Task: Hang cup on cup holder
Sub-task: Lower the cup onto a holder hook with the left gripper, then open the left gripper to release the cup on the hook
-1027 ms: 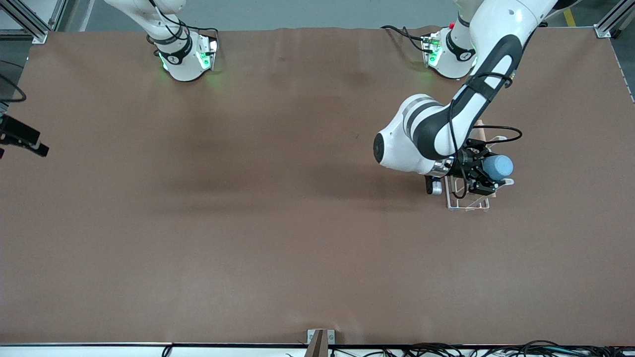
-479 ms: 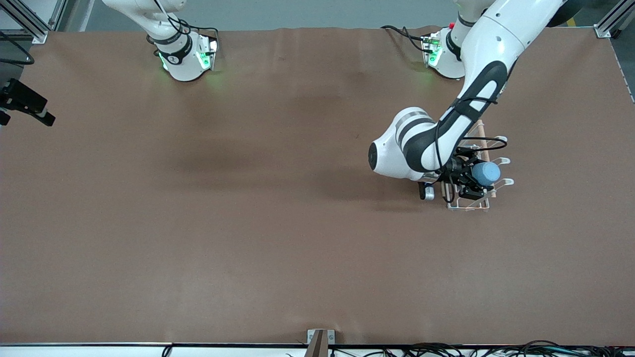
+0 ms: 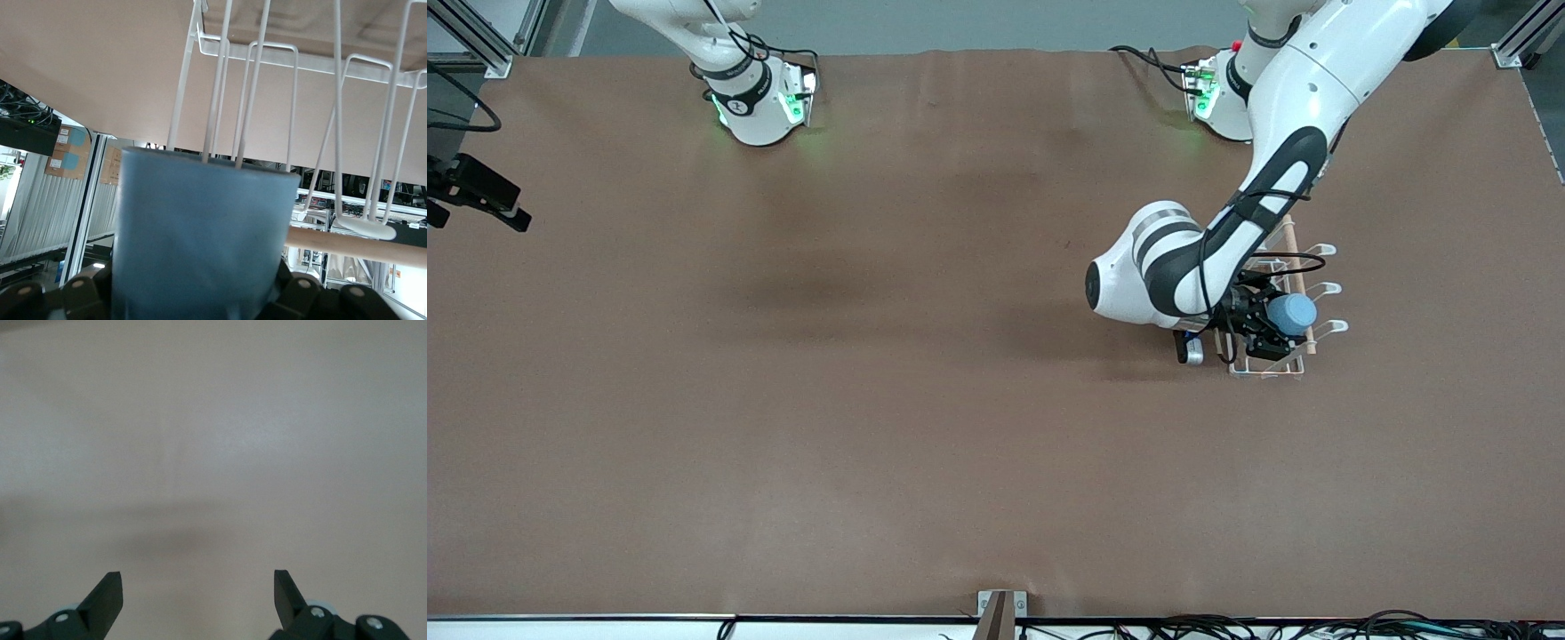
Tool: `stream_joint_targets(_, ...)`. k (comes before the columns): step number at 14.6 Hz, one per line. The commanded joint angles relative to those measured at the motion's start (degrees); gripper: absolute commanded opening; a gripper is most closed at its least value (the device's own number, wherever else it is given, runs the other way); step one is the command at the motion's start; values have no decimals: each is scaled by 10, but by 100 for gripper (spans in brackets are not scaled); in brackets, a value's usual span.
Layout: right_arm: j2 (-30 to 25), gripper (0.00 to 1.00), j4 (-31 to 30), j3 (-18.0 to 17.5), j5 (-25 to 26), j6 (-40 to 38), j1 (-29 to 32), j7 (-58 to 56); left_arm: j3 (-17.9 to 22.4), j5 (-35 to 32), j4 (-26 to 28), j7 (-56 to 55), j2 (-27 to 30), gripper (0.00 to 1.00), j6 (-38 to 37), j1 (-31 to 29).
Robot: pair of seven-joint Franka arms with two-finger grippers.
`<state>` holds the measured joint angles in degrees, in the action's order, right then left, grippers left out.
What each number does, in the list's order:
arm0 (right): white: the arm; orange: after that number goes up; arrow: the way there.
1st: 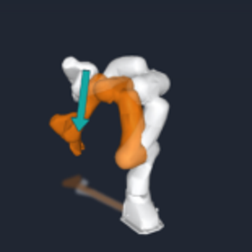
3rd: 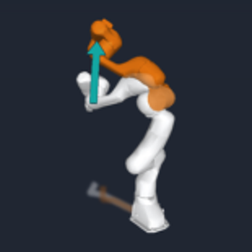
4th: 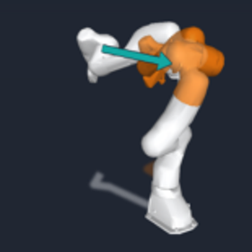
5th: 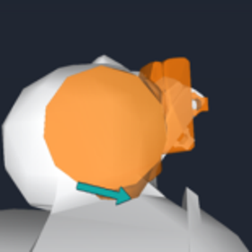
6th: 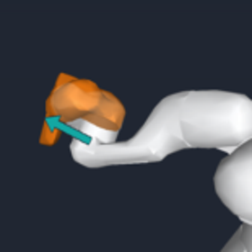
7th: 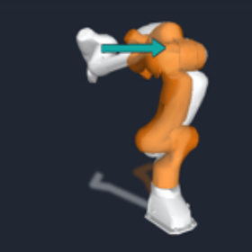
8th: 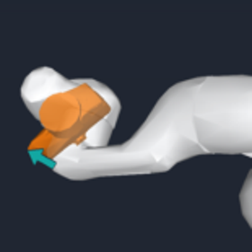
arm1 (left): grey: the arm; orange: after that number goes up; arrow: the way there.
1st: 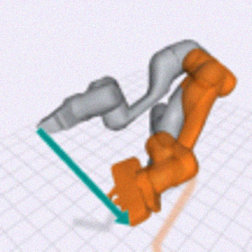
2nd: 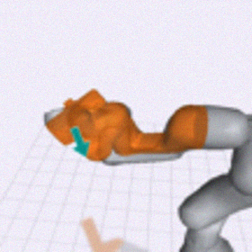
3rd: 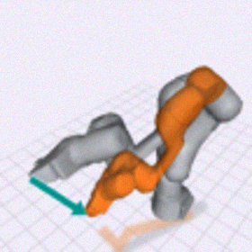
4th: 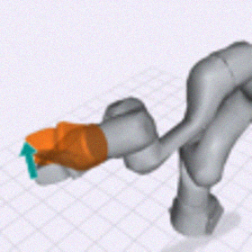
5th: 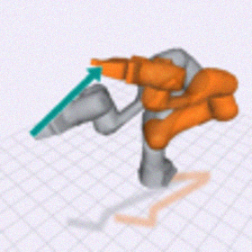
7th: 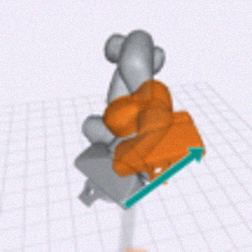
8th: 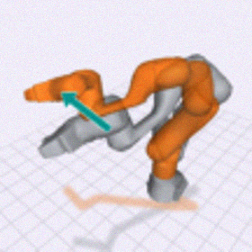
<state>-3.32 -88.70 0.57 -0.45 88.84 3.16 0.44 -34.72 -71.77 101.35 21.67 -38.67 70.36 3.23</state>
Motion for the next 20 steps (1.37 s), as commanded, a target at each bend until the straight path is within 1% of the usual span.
stream_joint_targets(1, -7, 100, 6, 12, 14, 4, -17, 9, -3, -12, -6, -15, -1, 100, 0, -2)
stream_joint_targets(4, 0, 100, 12, 18, 9, 5, -22, 8, -5, -4, -33, -17, 10, 100, -4, -7)
stream_joint_targets(6, 3, 100, 15, 18, 8, 5, -24, 8, -7, 24, -73, -19, 30, 100, -7, -2)
stream_joint_targets(8, 5, 100, 16, 18, 8, 5, -24, 8, -7, 95, -145, -21, 46, 100, -7, -2)
stream_joint_targets(10, 5, 100, 16, 18, 7, 5, -24, 8, -6, 170, -205, -34, 63, 100, -7, -6)
stream_joint_targets(13, 5, 100, 15, 18, 6, 5, -22, 8, -7, 250, -268, -107, 96, 100, -7, -14)
stream_joint_targets(14, 5, 100, 15, 18, 6, 4, -22, 9, -6, 290, -291, -162, 105, 100, -7, -15)
stream_joint_targets(15, 5, 100, 15, 18, 5, 4, -20, 8, -7, 323, -306, -215, 117, 100, -7, -18)
stream_joint_targets(16, 5, 100, 15, 18, 5, 4, -19, 9, -8, 340, -313, -260, 123, 100, -3, -20)
stream_joint_targets(17, 5, 100, 15, 18, 5, 4, -20, 9, -10, 343, -326, -284, 130, 100, -2, -19)
stream_joint_targets(20, 5, 100, 15, 17, 5, 5, -20, 9, -10, 353, -331, -298, 175, 100, 10, -17)
